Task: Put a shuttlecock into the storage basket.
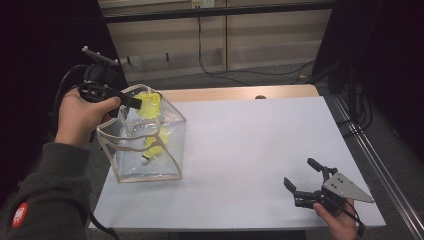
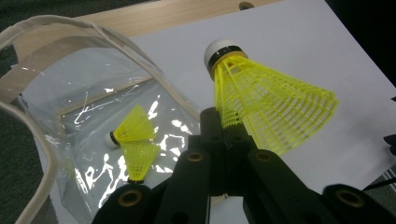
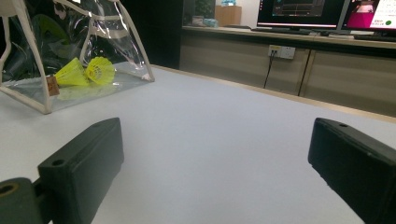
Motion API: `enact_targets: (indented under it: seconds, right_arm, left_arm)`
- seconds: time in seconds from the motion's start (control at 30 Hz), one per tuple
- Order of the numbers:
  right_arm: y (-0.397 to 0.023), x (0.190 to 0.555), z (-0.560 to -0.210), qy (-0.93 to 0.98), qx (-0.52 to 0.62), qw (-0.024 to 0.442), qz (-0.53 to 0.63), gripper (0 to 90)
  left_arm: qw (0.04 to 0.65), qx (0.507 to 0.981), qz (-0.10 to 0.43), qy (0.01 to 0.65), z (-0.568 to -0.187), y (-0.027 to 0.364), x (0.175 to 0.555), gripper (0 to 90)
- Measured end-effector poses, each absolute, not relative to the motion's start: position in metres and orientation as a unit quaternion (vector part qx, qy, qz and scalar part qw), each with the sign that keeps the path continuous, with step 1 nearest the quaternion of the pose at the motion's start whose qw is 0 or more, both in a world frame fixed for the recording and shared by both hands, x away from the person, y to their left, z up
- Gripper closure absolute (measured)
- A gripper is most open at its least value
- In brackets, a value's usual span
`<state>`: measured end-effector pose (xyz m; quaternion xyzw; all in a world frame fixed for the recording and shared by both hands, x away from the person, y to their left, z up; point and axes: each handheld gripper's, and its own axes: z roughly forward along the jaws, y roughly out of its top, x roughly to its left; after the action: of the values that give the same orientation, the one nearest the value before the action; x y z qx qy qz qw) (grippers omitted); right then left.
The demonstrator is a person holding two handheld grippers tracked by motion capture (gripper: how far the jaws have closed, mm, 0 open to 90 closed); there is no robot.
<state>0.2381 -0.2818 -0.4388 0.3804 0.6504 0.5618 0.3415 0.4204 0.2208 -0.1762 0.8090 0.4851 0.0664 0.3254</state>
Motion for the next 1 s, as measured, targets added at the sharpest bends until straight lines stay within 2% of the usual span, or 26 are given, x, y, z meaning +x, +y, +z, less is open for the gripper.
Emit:
enact_targets:
  seconds: [1.0]
  right_arm:
    - [-0.282,0.238,-0.439,0.650,0.379,0.344,0.562,3.1]
  left_arm:
    - [0.311,0.797,0.081,0.511,-0.193,0.244,0.424,90.0]
